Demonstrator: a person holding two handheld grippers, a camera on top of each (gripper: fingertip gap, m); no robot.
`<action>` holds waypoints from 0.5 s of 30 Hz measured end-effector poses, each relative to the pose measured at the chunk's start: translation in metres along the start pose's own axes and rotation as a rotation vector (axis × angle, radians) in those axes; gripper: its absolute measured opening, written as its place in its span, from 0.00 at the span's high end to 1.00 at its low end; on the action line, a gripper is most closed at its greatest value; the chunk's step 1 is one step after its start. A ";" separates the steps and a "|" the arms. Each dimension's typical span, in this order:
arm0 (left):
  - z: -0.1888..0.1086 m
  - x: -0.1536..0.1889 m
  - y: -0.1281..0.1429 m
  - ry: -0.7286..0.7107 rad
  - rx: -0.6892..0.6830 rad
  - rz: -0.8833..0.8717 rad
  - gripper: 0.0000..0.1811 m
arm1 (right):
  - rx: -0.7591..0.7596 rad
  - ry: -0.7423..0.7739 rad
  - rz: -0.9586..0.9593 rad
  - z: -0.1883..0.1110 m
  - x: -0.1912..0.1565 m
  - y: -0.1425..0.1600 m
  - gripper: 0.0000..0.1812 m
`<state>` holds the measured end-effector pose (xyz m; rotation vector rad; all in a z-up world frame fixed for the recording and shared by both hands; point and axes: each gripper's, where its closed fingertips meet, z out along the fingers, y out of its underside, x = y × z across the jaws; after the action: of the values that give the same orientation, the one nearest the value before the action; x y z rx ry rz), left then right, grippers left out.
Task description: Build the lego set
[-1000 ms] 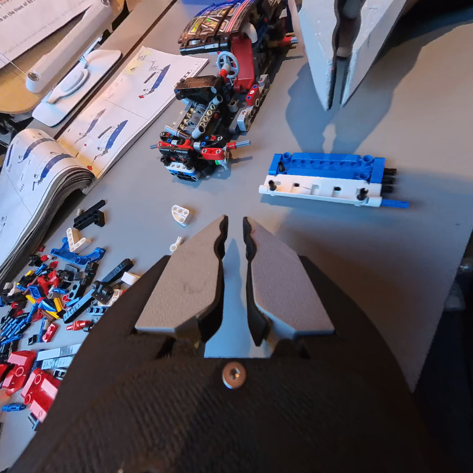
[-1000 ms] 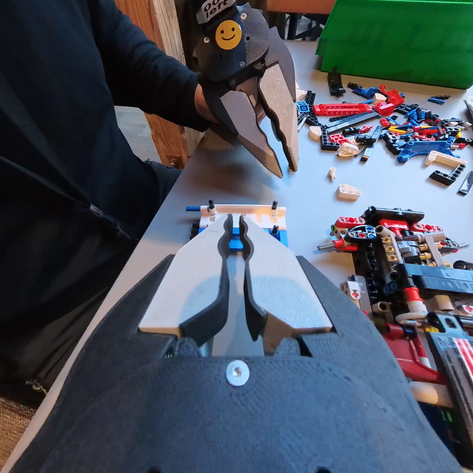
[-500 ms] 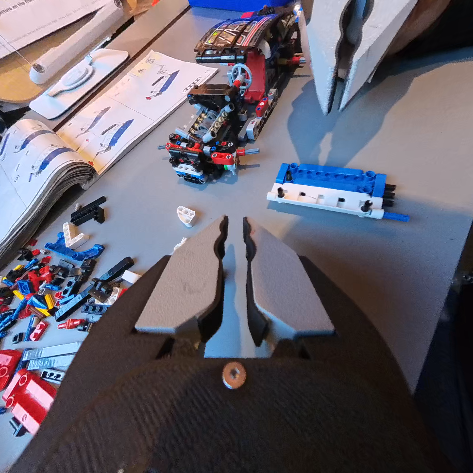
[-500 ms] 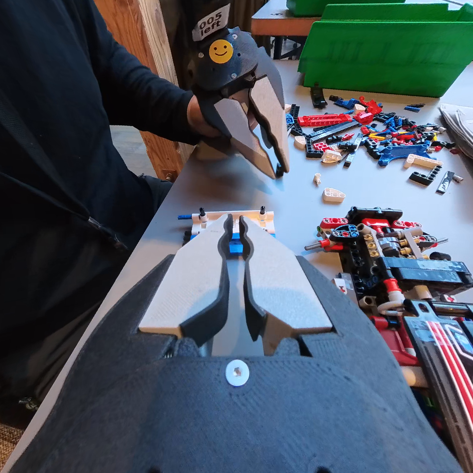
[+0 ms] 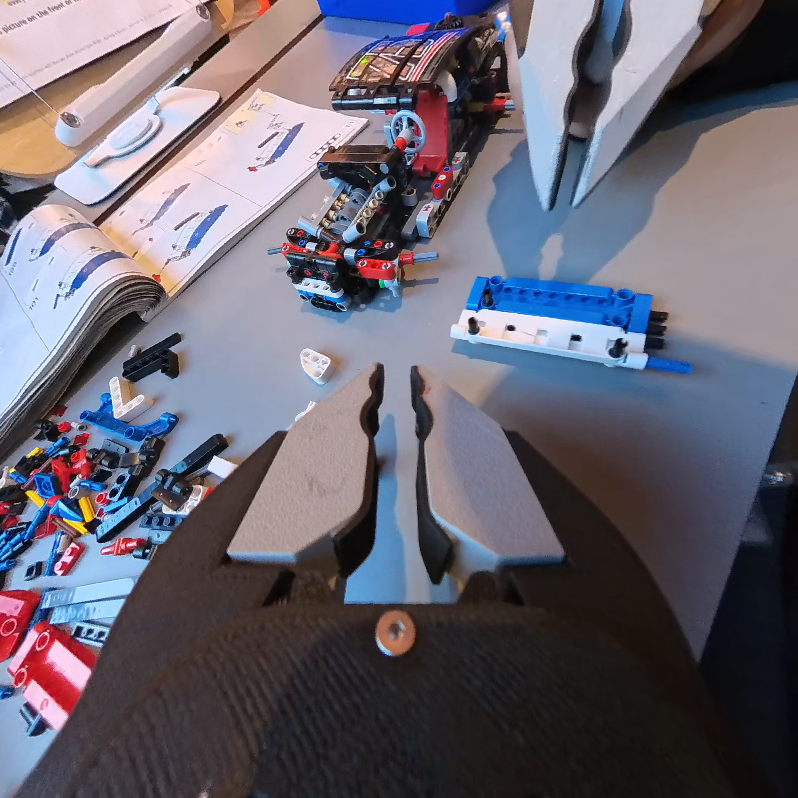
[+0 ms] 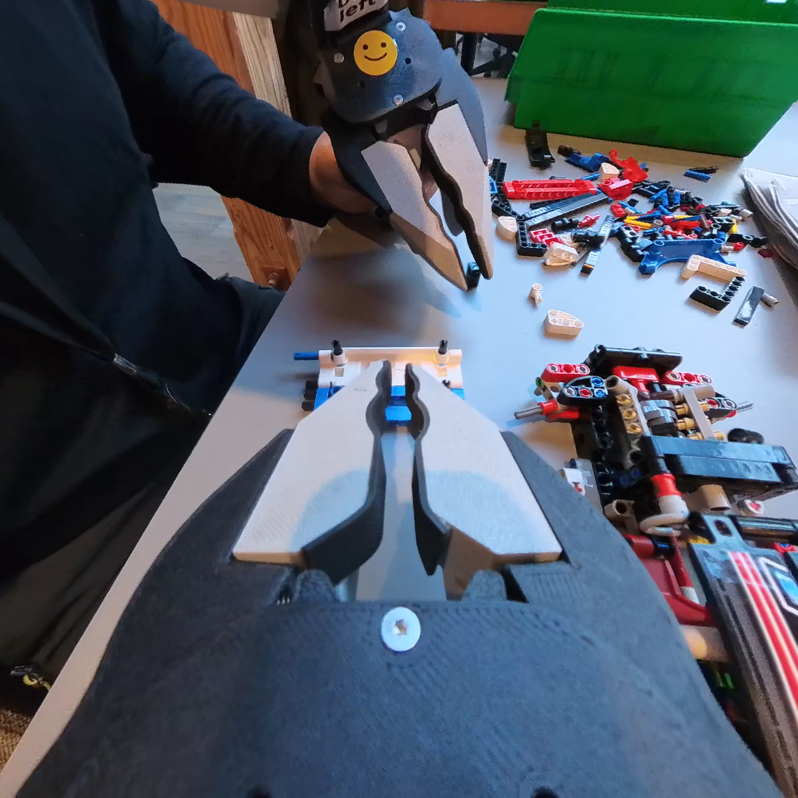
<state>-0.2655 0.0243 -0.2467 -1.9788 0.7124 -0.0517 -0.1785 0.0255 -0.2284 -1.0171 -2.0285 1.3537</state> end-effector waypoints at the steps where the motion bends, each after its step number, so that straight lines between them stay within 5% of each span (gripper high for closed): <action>1: 0.000 0.001 0.000 0.000 0.000 0.010 0.95 | -0.002 -0.002 -0.002 0.000 -0.001 0.000 0.98; 6: 0.002 0.007 0.001 0.016 -0.011 0.047 0.95 | -0.045 -0.030 -0.004 0.001 -0.006 0.007 0.96; 15: 0.005 0.017 0.003 0.025 -0.038 0.126 0.95 | -0.102 -0.077 -0.022 0.015 -0.022 0.010 0.77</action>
<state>-0.2511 0.0182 -0.2564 -1.9685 0.8588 0.0126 -0.1737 0.0018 -0.2435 -0.9971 -2.1785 1.3082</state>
